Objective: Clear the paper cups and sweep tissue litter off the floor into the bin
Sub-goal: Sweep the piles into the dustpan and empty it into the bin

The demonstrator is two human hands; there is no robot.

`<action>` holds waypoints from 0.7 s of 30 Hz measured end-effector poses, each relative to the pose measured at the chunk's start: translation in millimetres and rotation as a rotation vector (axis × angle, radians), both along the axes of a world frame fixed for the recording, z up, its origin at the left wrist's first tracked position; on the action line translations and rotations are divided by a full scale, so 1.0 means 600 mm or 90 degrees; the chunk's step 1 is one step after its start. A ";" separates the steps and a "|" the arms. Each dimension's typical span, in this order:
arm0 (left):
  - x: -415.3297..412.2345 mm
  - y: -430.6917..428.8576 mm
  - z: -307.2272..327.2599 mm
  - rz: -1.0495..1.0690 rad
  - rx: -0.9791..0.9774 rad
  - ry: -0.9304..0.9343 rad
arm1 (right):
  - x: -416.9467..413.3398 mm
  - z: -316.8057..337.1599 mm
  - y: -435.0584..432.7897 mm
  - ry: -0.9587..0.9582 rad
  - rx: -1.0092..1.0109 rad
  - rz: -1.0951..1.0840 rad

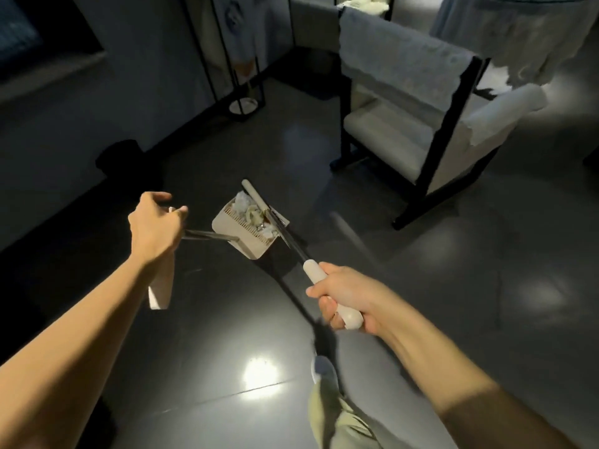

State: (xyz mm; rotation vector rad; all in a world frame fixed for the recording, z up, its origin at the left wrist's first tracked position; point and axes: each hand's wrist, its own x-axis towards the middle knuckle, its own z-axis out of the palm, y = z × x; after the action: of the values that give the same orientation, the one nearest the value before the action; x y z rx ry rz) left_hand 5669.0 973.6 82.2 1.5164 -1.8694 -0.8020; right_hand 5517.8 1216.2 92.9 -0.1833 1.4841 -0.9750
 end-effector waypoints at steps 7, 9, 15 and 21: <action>0.078 -0.211 0.050 0.177 -0.027 0.079 | -0.034 0.054 -0.293 0.046 -0.046 0.179; 0.107 -0.267 0.063 0.219 -0.030 0.109 | -0.025 0.066 -0.372 0.051 -0.054 0.217; 0.219 -0.487 0.078 0.279 -0.067 0.097 | 0.051 0.054 -0.606 0.060 -0.089 0.284; 0.331 -0.767 0.079 0.258 -0.085 0.077 | 0.177 0.007 -0.872 0.043 -0.108 0.269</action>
State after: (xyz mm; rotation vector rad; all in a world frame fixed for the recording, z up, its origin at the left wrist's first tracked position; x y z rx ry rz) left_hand 5867.7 513.3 129.5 1.6464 -1.4301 -0.5541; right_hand 5623.9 693.1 97.1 -0.6316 1.3485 -0.7532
